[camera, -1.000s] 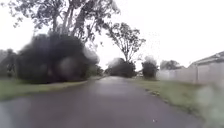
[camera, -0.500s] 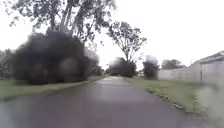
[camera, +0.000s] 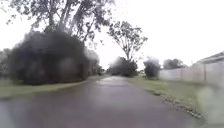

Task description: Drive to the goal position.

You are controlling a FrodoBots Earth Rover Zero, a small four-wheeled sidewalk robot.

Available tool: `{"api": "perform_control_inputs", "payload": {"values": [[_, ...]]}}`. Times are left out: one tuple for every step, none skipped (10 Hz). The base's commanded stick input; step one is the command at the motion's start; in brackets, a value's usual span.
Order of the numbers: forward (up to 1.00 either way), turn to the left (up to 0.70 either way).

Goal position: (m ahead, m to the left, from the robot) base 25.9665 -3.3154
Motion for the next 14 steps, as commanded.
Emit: {"api": "perform_control_inputs", "payload": {"values": [[0.85,0.00],[0.85,0.00],[0.85,0.00],[0.85,-0.16],[0.85,-0.34],[0.85,-0.34],[0.85,0.00],[0.85,0.00],[0.85,0.00],[0.85,0.00],[0.85,0.00],[0.85,0.00],[0.85,0.00],[0.85,0.00]]}}
